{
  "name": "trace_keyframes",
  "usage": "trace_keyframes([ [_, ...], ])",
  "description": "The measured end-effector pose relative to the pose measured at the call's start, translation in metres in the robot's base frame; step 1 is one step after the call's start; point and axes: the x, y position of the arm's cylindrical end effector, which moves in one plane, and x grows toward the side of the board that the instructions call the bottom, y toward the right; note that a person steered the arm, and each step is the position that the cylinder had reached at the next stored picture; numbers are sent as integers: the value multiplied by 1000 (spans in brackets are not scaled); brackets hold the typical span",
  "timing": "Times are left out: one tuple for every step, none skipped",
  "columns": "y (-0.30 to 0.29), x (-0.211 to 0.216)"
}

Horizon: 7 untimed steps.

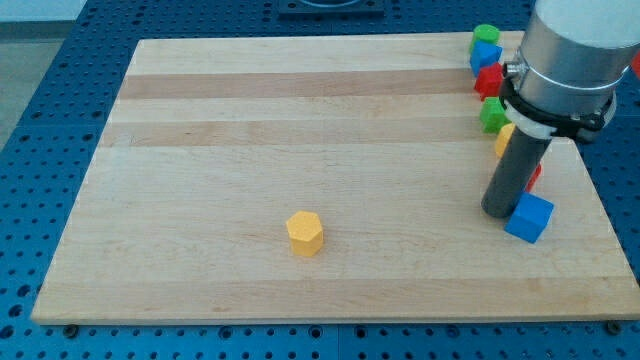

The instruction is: Place the yellow hexagon below the blue cube

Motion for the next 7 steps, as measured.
trace_keyframes([
  [-29,-7],
  [-82,-32],
  [-160,-34],
  [-228,-34],
  [-268,-25],
  [-279,1],
  [-276,25],
])
